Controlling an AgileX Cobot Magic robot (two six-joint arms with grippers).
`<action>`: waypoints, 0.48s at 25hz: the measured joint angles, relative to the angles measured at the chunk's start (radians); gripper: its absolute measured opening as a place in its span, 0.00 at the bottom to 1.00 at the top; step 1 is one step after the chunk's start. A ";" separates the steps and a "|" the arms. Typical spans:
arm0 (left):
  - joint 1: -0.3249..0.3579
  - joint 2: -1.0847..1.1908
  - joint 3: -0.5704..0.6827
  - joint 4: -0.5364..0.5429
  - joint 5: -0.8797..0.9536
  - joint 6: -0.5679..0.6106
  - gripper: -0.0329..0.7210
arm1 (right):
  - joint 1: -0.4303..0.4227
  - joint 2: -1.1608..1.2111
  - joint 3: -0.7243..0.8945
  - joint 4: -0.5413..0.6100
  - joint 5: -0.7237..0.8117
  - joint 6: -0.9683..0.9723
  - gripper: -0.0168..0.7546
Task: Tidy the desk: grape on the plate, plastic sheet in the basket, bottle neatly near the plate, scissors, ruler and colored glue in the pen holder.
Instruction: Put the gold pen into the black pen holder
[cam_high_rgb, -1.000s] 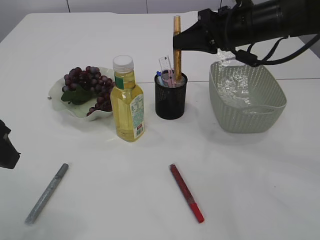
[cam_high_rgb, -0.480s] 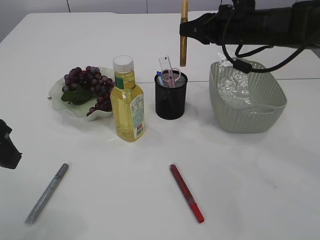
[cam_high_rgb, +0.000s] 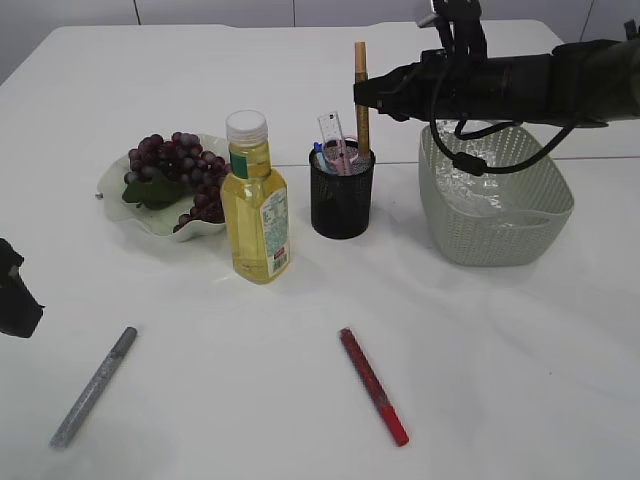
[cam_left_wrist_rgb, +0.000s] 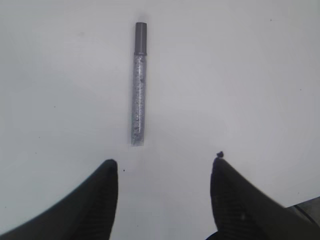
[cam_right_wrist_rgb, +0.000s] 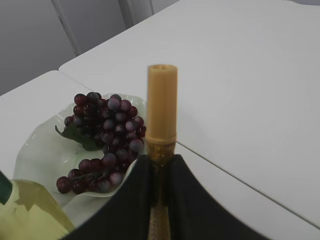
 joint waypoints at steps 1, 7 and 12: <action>0.000 0.000 0.000 0.000 0.000 0.000 0.62 | 0.000 0.007 -0.011 0.002 0.000 0.000 0.09; 0.000 0.000 0.000 0.000 0.000 0.000 0.62 | 0.000 0.047 -0.032 0.003 0.006 0.000 0.09; 0.000 0.000 0.000 0.000 0.000 0.000 0.62 | 0.002 0.072 -0.032 0.003 0.007 -0.002 0.09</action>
